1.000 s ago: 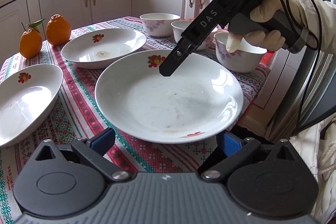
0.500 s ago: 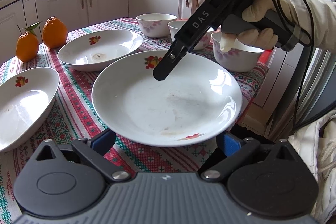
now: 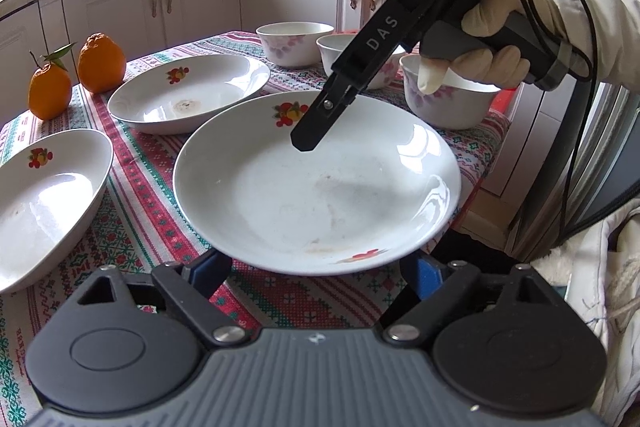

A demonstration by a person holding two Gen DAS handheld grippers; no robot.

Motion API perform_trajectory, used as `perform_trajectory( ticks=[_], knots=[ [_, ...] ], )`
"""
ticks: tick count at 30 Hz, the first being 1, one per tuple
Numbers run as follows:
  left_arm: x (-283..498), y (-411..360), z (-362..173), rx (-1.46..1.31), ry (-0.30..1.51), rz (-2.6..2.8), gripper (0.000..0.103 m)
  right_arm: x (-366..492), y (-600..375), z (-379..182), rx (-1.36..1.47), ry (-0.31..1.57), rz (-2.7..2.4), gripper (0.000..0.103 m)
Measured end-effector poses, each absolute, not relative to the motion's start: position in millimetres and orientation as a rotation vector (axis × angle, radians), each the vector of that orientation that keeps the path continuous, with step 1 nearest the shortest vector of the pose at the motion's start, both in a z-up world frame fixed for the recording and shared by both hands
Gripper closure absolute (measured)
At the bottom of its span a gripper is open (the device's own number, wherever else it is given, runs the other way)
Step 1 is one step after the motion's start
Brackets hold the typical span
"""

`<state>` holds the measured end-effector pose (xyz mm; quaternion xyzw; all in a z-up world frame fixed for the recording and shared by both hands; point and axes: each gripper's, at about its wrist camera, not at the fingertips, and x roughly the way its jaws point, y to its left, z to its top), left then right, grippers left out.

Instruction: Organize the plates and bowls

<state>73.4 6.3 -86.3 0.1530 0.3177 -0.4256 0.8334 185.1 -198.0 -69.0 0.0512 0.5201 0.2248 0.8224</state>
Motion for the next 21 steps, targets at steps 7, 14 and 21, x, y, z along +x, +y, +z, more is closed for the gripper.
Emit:
perform_trajectory(
  ticks=[7,14,21],
  knots=[
    [73.4,9.8,-82.2,0.318,0.679,-0.898,0.013,183.7,-194.0,-64.3,0.101,1.097,0.490,0.023],
    [74.6,17.9,-71.3,0.312,0.666,-0.882,0.013,187.2,-183.1,-54.3,0.081,1.079,0.505,0.023],
    [79.8,32.5,-60.0,0.302,0.652,-0.847,0.013,198.0,-166.4,-41.4,0.058,1.055,0.536,0.023]
  ],
)
